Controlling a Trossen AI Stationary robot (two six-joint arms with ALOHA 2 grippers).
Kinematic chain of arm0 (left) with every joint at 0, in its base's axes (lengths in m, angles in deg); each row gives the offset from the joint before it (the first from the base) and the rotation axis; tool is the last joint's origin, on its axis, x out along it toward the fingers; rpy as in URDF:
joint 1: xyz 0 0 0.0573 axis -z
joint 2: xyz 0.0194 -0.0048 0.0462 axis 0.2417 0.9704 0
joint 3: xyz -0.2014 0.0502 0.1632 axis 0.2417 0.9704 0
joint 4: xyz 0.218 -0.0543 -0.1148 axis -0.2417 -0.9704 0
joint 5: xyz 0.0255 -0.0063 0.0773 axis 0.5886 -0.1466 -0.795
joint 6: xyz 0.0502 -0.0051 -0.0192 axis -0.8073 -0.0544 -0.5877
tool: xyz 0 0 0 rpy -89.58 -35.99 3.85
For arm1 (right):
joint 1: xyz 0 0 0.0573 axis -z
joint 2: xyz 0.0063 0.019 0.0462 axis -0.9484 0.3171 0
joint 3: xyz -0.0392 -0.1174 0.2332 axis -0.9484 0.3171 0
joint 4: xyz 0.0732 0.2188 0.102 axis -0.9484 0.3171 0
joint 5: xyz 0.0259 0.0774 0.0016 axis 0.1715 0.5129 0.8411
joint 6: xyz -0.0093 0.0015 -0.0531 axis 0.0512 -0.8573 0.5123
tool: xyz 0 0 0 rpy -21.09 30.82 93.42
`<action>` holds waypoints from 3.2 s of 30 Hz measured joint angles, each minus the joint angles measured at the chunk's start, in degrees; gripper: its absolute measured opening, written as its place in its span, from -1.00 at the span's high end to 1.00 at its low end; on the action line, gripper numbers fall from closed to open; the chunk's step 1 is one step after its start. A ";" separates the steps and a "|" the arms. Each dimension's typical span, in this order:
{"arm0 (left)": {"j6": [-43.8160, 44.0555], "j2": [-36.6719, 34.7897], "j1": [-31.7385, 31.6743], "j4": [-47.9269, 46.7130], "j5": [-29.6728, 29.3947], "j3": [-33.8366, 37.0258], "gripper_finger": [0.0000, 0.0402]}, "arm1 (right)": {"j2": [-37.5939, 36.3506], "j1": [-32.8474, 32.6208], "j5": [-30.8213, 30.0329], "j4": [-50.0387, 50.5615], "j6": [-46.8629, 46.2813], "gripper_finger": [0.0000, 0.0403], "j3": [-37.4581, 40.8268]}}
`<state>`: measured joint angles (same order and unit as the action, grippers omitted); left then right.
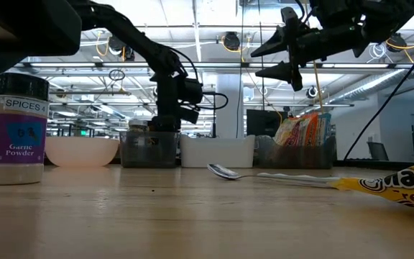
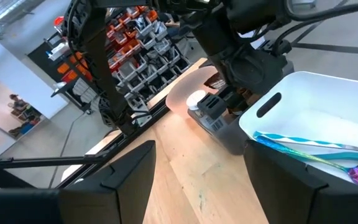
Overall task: Pick & Place Food Item
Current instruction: Put the brown seasoning bottle into the left black bin, then put the blue spoon into the white bin
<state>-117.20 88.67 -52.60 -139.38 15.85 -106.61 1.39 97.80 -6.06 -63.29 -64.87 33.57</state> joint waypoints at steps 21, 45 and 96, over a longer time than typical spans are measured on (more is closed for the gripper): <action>4.36 -0.07 0.55 0.76 -7.81 -0.08 -0.48 | 0.00 0.00 1.18 0.48 0.00 -0.18 0.00; 32.08 -26.98 6.87 6.79 23.48 -0.50 -0.38 | 0.00 -0.10 0.86 -0.32 -0.17 -0.18 -0.02; 86.00 -36.13 43.59 68.28 -1.58 42.80 -0.37 | -3.85 -40.77 -18.55 14.83 -5.96 -0.18 0.00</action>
<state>-31.20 52.53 -9.00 -71.09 14.27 -63.81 -2.46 57.03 -24.62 -48.46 -70.83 33.57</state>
